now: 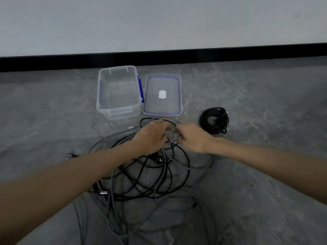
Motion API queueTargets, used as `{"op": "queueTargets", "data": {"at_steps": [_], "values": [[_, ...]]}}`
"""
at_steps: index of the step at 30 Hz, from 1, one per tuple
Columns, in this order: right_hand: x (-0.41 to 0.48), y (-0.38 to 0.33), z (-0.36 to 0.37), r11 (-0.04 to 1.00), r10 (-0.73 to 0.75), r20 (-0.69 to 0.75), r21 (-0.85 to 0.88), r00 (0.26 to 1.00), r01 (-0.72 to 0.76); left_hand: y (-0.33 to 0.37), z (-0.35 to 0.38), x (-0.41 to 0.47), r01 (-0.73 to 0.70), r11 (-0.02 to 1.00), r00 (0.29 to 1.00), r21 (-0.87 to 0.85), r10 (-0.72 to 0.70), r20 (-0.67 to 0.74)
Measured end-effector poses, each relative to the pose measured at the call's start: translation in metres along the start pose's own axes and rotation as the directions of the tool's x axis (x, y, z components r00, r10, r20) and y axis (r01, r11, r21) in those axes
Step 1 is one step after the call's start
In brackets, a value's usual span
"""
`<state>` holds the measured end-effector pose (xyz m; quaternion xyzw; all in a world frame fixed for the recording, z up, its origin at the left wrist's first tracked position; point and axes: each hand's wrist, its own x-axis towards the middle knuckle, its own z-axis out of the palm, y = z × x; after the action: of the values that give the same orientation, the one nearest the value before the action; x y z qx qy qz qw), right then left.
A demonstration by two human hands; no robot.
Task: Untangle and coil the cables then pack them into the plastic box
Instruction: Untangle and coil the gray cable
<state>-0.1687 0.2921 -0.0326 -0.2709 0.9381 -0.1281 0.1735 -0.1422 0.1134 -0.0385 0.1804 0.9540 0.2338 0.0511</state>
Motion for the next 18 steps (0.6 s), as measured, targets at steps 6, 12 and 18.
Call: {"op": "queueTargets", "data": {"at_steps": [6,12,18], "values": [[-0.032,-0.047,0.021,0.989,-0.111,0.412,-0.047,0.904,0.143,-0.026,-0.006,-0.070,0.122,0.992,0.991,0.016,-0.123,0.060],[-0.078,-0.063,0.066,0.962,-0.175,0.683,-0.036,0.709,0.272,-0.014,0.010,-0.125,0.109,0.993,0.984,-0.038,-0.103,0.145],[-0.098,-0.074,0.071,0.945,-0.256,0.695,0.032,0.672,0.326,0.015,0.024,-0.134,0.129,0.990,0.964,-0.061,-0.110,0.243]]}}
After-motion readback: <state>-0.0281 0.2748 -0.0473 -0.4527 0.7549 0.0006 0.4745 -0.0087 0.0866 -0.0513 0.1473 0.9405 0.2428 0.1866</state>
